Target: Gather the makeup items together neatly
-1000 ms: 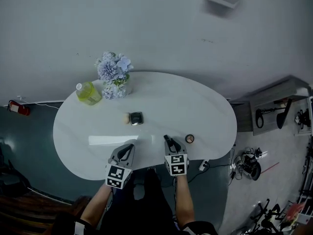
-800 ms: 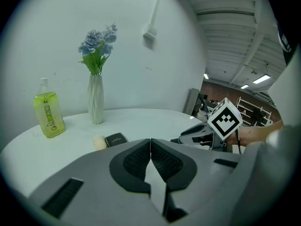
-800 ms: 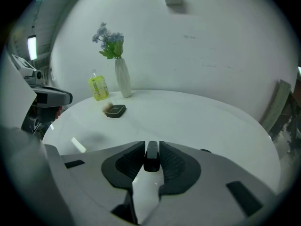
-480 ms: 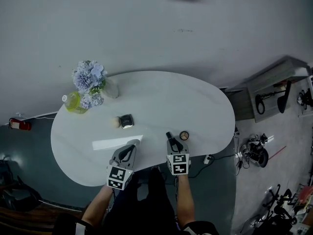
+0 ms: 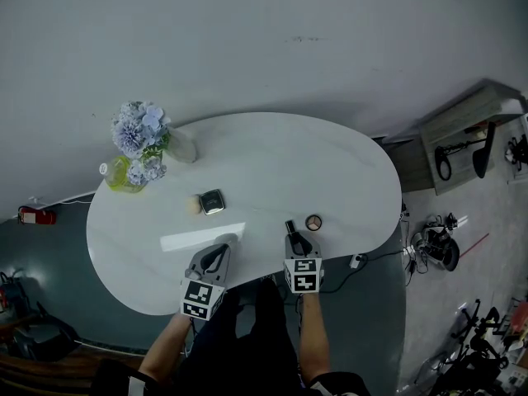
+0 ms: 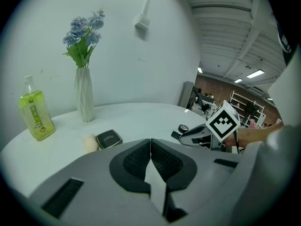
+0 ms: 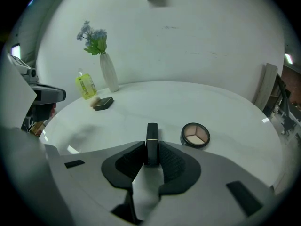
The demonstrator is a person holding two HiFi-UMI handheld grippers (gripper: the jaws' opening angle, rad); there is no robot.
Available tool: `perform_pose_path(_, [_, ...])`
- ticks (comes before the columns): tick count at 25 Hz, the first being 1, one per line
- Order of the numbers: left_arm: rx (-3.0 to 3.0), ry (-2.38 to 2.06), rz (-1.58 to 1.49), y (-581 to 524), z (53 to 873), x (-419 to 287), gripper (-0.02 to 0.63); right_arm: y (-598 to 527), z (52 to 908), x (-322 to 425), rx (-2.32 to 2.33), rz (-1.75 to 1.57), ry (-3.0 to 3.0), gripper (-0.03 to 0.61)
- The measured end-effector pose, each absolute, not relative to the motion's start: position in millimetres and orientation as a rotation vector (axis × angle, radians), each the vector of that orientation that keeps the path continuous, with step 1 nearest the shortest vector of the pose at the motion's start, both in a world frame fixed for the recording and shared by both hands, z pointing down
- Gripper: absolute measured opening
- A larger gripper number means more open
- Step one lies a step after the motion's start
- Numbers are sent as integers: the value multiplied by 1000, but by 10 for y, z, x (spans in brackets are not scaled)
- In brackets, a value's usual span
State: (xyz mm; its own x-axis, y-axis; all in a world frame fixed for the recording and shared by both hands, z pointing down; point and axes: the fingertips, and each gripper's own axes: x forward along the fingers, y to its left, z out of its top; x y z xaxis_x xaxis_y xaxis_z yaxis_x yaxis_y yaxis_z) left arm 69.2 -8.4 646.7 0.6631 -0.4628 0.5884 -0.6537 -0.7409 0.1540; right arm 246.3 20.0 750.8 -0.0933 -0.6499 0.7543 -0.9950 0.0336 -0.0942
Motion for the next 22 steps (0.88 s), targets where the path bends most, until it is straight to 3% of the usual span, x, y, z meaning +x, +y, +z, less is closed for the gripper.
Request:
perform_pose_path(13, [2529,-884,758,-18,6493,605,20,219,7533,2471,1725,807,-1762,114])
perform_pose_path(17, [2541,-894,747,-18,6424,586,20,188,7392,2438,1757,787,-1806,167])
perform_pose_path(22, [2564,-921,715,-26,6256,573,20,176,7136,2415,1775,757,-1834,176])
